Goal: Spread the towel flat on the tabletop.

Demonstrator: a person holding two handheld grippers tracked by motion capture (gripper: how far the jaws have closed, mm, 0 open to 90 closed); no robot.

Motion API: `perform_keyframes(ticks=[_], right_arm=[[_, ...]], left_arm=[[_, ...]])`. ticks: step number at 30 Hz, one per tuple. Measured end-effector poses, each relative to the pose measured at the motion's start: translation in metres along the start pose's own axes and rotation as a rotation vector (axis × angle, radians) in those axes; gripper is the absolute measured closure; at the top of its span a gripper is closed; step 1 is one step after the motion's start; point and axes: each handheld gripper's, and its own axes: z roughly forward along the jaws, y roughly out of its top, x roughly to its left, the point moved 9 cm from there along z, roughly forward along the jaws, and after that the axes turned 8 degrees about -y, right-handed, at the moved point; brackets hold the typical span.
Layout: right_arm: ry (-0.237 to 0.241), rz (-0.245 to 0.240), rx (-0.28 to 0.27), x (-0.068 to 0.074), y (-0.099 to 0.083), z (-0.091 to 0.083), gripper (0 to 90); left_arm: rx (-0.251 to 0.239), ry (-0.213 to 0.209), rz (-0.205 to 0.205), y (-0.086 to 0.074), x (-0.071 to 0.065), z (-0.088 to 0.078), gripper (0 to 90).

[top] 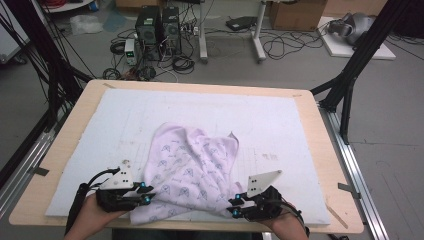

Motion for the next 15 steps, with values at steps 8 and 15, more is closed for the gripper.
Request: perform_keyframes(ticks=[8,15], right_arm=[[-0.09,0.066,-0.101,-0.04,0.022,-0.01,48.8],[-0.066,0.139,-0.061,-0.066,0.027,0.043,42.1]], left_arm=[[-0.028,0.034,-0.046,0.011,0.028,0.008,46.3],[0.042,-0.022,-0.041,0.01,0.033,0.037,63.7]])
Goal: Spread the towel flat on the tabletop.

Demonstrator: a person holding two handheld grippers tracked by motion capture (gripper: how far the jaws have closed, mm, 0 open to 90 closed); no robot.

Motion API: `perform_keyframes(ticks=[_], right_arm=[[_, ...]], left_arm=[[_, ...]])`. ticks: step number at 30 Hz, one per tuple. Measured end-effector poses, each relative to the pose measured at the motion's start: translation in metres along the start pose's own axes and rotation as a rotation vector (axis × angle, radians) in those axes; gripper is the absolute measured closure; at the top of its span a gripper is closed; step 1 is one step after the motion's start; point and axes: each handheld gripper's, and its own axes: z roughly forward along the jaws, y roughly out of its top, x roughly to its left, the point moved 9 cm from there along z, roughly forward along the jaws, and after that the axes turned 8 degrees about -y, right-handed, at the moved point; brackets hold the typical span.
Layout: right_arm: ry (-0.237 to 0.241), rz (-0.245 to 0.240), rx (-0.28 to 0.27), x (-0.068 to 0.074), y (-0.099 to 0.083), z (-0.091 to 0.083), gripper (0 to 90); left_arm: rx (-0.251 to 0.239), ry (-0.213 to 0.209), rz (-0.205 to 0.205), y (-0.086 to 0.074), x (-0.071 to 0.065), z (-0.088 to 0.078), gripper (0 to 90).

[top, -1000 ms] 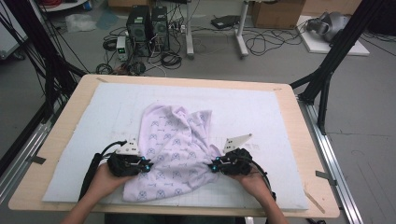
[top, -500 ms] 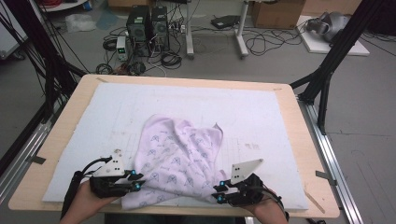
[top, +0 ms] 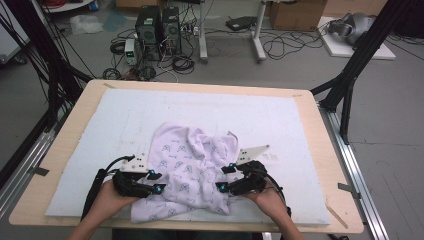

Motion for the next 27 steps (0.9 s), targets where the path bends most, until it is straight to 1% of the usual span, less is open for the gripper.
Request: perform_keyframes(ticks=[2,3,4,5,7,8,9,10,12,13,14,15,17,18,19,20,21,22,23,24,25,26,27], right_arm=[[-0.001,-0.024,0.034,-0.001,-0.005,0.006,55.6],[0.008,-0.042,0.048,0.0,-0.008,0.009,62.0],[0.008,-0.042,0.048,0.0,-0.008,0.009,62.0],[0.029,-0.047,0.051,0.002,-0.013,0.01,70.9],[0.034,-0.054,0.041,0.004,-0.016,0.008,75.2],[0.034,-0.054,0.041,0.004,-0.016,0.008,75.2],[0.042,-0.063,0.048,0.007,-0.019,0.003,78.3],[0.047,-0.066,0.046,0.01,-0.019,0.001,78.8],[0.059,-0.073,0.05,0.017,-0.021,-0.005,79.1],[0.059,-0.073,0.05,0.017,-0.021,-0.005,79.1],[0.062,-0.079,0.046,0.024,-0.023,-0.012,79.2],[0.071,-0.082,0.039,0.028,-0.024,-0.016,79.3],[0.079,-0.089,0.042,0.037,-0.027,-0.022,79.3],[0.079,-0.089,0.042,0.037,-0.027,-0.022,79.3],[0.084,-0.096,0.049,0.044,-0.032,-0.028,78.9],[0.084,-0.096,0.049,0.044,-0.032,-0.028,78.9],[0.082,-0.095,0.04,0.046,-0.031,-0.032,74.5],[0.087,-0.09,0.031,0.046,-0.03,-0.035,71.2],[0.081,-0.089,0.023,0.044,-0.027,-0.037,66.7],[0.065,-0.082,0.013,0.04,-0.024,-0.04,63.1],[0.051,-0.071,-0.001,0.035,-0.019,-0.044,61.4],[0.042,-0.069,-0.008,0.032,-0.016,-0.047,59.1],[0.027,-0.071,-0.024,0.027,-0.01,-0.049,57.6]], left_arm=[[0.024,-0.017,0.002,-0.003,0.0,0.006,70.4],[0.024,-0.026,0.0,-0.003,-0.001,0.008,72.5],[0.021,-0.027,0.001,-0.003,-0.001,0.009,72.5],[0.022,-0.028,-0.003,-0.004,-0.003,0.007,75.5],[0.016,-0.036,-0.006,-0.004,-0.004,0.006,77.3],[0.01,-0.043,-0.008,-0.004,-0.006,0.005,77.3],[0.007,-0.05,-0.001,-0.004,-0.011,0.002,78.0],[0.007,-0.05,-0.001,-0.004,-0.011,0.002,78.2],[0.008,-0.059,0.011,-0.004,-0.017,-0.001,78.4],[0.009,-0.066,0.014,-0.004,-0.021,-0.004,78.4],[0.003,-0.074,0.016,-0.004,-0.025,-0.006,78.6],[0.005,-0.077,0.025,-0.005,-0.029,-0.008,78.6],[0.003,-0.091,0.038,-0.006,-0.038,-0.013,78.6],[0.0,-0.097,0.039,-0.007,-0.043,-0.014,78.6],[0.001,-0.103,0.054,-0.008,-0.048,-0.017,77.7],[-0.003,-0.103,0.057,-0.007,-0.05,-0.018,77.7],[-0.008,-0.097,0.059,-0.006,-0.052,-0.02,71.9],[-0.023,-0.098,0.057,-0.004,-0.051,-0.022,67.7],[-0.044,-0.078,0.054,0.001,-0.047,-0.028,62.8],[-0.044,-0.078,0.054,0.001,-0.047,-0.028,59.3],[-0.062,-0.06,0.05,0.006,-0.041,-0.032,57.1],[-0.094,-0.035,0.037,0.014,-0.033,-0.037,55.5],[-0.105,-0.015,0.038,0.018,-0.027,-0.04,53.9]])
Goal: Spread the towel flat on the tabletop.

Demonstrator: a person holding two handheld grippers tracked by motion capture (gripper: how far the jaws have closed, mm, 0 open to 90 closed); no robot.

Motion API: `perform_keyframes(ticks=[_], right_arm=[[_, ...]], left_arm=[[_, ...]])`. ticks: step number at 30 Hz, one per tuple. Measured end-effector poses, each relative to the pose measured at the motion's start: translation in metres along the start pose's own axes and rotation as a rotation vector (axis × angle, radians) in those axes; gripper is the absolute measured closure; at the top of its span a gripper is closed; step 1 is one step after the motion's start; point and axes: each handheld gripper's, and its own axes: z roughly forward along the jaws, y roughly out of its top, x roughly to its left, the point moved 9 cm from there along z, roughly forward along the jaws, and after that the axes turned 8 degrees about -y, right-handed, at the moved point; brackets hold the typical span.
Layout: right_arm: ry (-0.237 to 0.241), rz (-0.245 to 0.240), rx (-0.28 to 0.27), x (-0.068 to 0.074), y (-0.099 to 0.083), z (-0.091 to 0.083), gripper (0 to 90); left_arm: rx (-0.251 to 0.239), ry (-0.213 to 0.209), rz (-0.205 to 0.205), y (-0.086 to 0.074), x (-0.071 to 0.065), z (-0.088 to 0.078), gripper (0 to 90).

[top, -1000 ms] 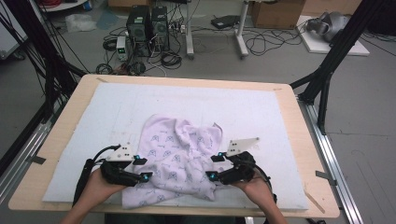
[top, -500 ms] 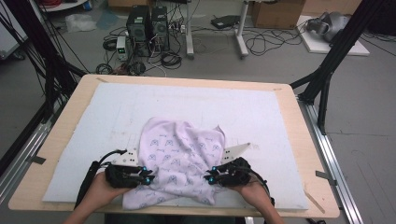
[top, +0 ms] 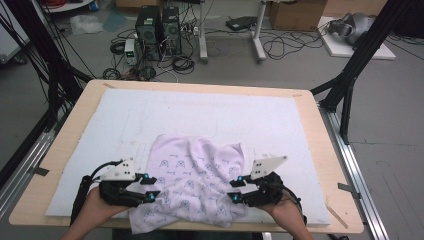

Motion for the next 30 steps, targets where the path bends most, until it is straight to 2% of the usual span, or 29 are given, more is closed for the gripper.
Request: perform_keyframes(ticks=[1,2,3,4,5,6,7,8,9,11,12,13,15,16,17,18,19,20,21,22,24,25,26,28,30], right_arm=[[-0.016,0.004,-0.009,-0.006,0.005,-0.003,56.4],[-0.035,-0.002,-0.019,-0.013,0.01,-0.004,54.0],[-0.058,0.003,-0.023,-0.021,0.015,-0.005,53.1],[-0.077,0.01,-0.023,-0.029,0.018,-0.006,52.2],[-0.077,0.01,-0.023,-0.029,0.018,-0.006,52.2],[-0.126,0.015,-0.034,-0.05,0.024,-0.002,50.2],[-0.126,0.015,-0.034,-0.05,0.024,-0.002,50.2],[-0.162,0.023,-0.02,-0.066,0.025,0.005,48.7],[-0.162,0.023,-0.02,-0.066,0.025,0.005,48.7],[-0.196,0.024,-0.004,-0.079,0.023,0.011,49.1],[-0.235,0.02,0.035,-0.094,0.017,0.022,49.2],[-0.239,0.026,0.047,-0.098,0.015,0.026,49.2],[-0.246,0.052,0.077,-0.108,0.008,0.035,49.3],[-0.25,0.056,0.085,-0.113,0.006,0.04,49.4],[-0.255,0.061,0.095,-0.117,0.003,0.044,49.4],[-0.259,0.066,0.105,-0.121,0.001,0.048,49.5],[-0.273,0.065,0.123,-0.125,-0.003,0.051,49.5],[-0.285,0.068,0.137,-0.128,-0.006,0.053,49.4],[-0.284,0.082,0.15,-0.131,-0.01,0.055,49.2],[-0.282,0.094,0.168,-0.133,-0.015,0.058,49.5],[-0.295,0.086,0.136,-0.135,-0.016,0.058,55.6],[-0.295,0.086,0.136,-0.135,-0.016,0.058,55.6],[-0.287,0.11,0.121,-0.138,-0.017,0.057,70.2],[-0.252,0.12,0.107,-0.14,-0.017,0.057,85.0],[-0.224,0.131,0.109,-0.141,-0.017,0.056,86.7]], left_arm=[[0.0,0.0,0.0,0.0,0.0,0.0,53.2],[-0.02,0.035,-0.007,0.008,0.014,-0.003,52.5],[-0.02,0.035,-0.007,0.008,0.014,-0.003,51.4],[-0.029,0.058,-0.012,0.012,0.023,-0.003,50.9],[-0.028,0.084,-0.011,0.014,0.032,-0.003,50.9],[-0.018,0.11,-0.023,0.014,0.044,0.0,51.6],[-0.017,0.111,-0.04,0.014,0.05,0.003,51.6],[-0.001,0.106,-0.047,0.013,0.06,0.007,59.3],[0.009,0.111,-0.053,0.012,0.065,0.01,59.3],[0.038,0.143,-0.074,0.009,0.083,0.02,60.3],[0.057,0.183,-0.084,0.006,0.097,0.028,60.5],[0.073,0.21,-0.081,0.003,0.104,0.032,60.2],[0.091,0.232,-0.126,-0.002,0.117,0.04,59.7],[0.091,0.232,-0.126,-0.002,0.117,0.04,59.0],[0.11,0.257,-0.137,-0.006,0.125,0.043,58.9],[0.149,0.324,-0.178,-0.016,0.139,0.046,58.6],[0.129,0.319,-0.198,-0.017,0.143,0.046,58.3],[0.129,0.319,-0.198,-0.017,0.143,0.046,60.7],[0.114,0.327,-0.226,-0.017,0.147,0.044,66.0],[0.107,0.337,-0.238,-0.017,0.149,0.043,71.5],[0.131,0.346,-0.203,-0.017,0.148,0.044,78.7],[0.131,0.346,-0.203,-0.017,0.148,0.044,84.5],[0.127,0.338,-0.2,-0.017,0.148,0.045,86.7],[0.129,0.334,-0.203,-0.017,0.148,0.045,87.9],[0.133,0.336,-0.201,-0.017,0.148,0.044,88.4]])
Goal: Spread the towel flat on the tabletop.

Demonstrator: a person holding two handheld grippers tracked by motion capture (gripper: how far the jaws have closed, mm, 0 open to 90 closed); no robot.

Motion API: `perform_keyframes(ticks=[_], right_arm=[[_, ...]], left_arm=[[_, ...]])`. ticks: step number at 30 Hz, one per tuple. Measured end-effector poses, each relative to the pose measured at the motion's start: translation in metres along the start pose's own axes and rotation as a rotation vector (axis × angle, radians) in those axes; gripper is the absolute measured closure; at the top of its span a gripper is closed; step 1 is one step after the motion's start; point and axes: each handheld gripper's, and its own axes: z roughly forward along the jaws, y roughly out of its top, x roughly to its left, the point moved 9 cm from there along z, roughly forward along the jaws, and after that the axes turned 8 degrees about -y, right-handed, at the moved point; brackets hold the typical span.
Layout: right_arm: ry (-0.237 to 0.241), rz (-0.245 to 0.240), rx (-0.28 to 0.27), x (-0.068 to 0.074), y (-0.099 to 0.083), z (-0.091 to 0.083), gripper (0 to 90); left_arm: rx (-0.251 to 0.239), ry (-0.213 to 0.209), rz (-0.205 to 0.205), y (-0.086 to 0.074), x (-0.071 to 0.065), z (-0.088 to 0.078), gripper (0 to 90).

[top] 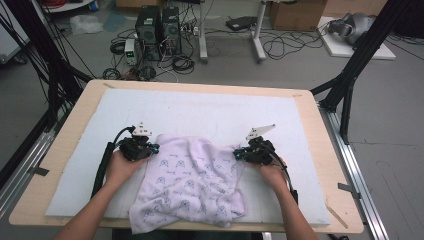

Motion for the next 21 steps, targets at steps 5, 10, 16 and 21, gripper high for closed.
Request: perform_keyframes(ticks=[5,10,16,21], right_arm=[[-0.057,-0.034,0.022,-0.011,0.017,-0.012,87.4],[-0.118,-0.073,-0.002,-0.032,0.049,-0.034,87.5],[-0.325,-0.102,-0.058,-0.087,0.119,-0.06,80.0],[-0.296,0.012,-0.072,-0.098,0.106,-0.041,52.6]], left_arm=[[-0.033,0.05,-0.011,0.014,0.007,-0.009,88.8],[-0.112,0.118,-0.028,0.059,0.028,-0.034,88.9],[-0.247,0.219,-0.019,0.128,0.062,-0.054,84.9],[-0.156,0.147,-0.056,0.111,0.067,-0.035,61.3]])
